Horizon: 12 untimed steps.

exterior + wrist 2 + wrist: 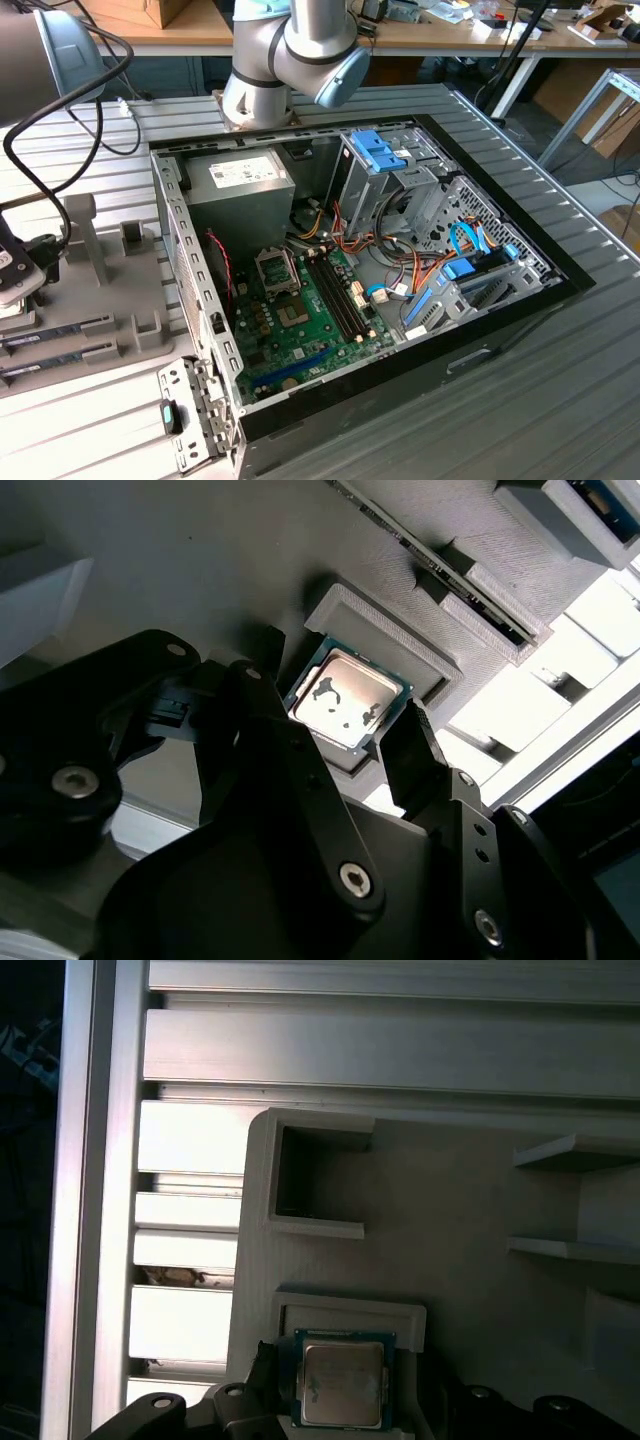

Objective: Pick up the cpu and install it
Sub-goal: 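Pick up the cpu and move it towards the insertion slot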

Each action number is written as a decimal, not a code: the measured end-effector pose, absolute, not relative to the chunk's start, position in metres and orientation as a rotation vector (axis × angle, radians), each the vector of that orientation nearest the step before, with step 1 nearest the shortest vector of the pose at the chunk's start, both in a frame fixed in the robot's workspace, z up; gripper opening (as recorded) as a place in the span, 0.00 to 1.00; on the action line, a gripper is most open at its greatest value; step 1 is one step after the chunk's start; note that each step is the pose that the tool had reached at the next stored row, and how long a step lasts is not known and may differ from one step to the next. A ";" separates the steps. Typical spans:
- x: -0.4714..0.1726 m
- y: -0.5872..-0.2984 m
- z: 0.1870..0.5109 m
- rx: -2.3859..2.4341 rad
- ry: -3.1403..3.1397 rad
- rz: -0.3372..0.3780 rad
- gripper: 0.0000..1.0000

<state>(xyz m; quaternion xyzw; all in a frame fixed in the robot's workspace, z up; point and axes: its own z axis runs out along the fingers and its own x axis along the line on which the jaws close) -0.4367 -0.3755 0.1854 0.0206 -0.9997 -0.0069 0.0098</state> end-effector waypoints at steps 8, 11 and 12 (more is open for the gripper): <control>-0.437 -0.375 0.185 0.064 -3.121 -0.022 0.57; -0.437 -0.375 0.185 0.064 -3.121 -0.022 0.57; -0.437 -0.375 0.185 0.064 -3.121 -0.022 0.57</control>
